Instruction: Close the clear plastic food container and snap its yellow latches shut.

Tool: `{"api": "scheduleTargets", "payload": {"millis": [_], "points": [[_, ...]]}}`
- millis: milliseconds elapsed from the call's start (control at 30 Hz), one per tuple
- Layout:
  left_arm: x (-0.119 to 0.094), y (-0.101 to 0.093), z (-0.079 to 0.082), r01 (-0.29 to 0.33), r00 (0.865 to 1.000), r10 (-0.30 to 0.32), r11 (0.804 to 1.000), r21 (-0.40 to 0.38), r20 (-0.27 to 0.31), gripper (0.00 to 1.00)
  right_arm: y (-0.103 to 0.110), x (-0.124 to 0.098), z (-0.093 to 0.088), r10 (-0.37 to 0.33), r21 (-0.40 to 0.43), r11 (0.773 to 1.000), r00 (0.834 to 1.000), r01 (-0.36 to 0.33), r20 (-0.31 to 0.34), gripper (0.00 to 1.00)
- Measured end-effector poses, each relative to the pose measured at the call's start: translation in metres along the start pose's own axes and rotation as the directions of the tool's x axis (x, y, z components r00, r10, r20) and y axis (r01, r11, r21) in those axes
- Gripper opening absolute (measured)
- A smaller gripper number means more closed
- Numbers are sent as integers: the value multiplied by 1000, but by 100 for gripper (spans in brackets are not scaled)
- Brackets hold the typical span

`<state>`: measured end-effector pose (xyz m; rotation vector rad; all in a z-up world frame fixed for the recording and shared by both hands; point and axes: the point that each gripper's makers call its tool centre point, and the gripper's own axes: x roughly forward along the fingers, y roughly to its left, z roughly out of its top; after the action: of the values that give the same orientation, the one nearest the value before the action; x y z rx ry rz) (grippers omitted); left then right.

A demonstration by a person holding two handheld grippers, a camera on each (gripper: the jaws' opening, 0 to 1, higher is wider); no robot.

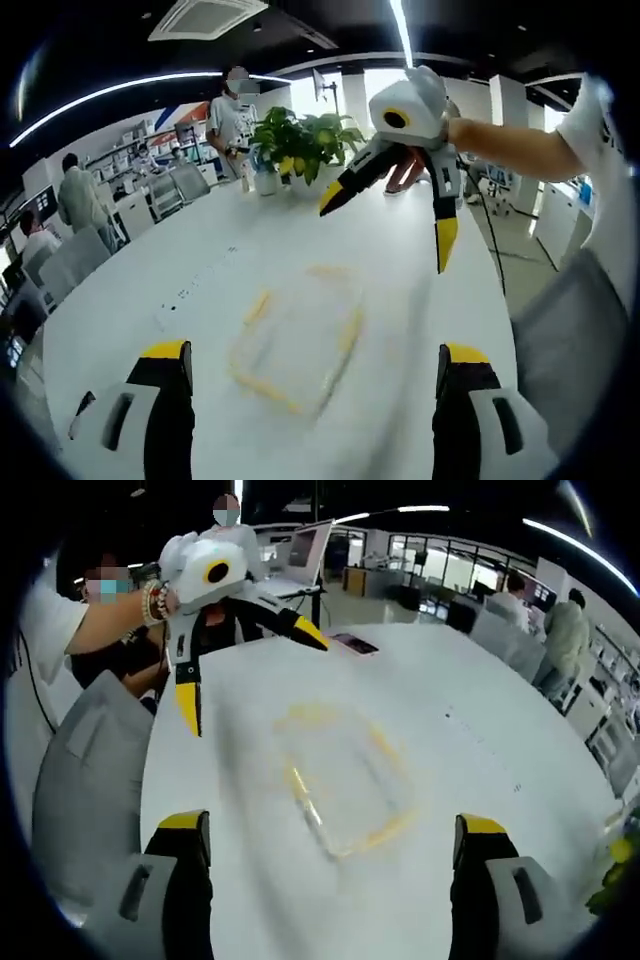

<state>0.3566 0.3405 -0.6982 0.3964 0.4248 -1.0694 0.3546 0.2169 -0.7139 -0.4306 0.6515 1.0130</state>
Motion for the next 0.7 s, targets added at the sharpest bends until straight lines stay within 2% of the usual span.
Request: {"api": "scheduleTargets", "payload": {"millis": [367,467,533,700], "points": [[-49,-19,-12,-68,994,71,997,-33,78,99,40,-21,-1,-68,56,996,996,65,57,94],[-61,-17,-17,-115,988,121,991,-61,100,99,52,-25,0,-88,69,994,993,83,76,93],[-70,-23,-20,-127,984,136,988,-82,113,99,60,-27,3,-106,79,992,989,99,102,93],[-93,-24,-24,-186,963,208,973,-140,172,99,82,-30,11,-115,100,990,983,101,143,92]]}}
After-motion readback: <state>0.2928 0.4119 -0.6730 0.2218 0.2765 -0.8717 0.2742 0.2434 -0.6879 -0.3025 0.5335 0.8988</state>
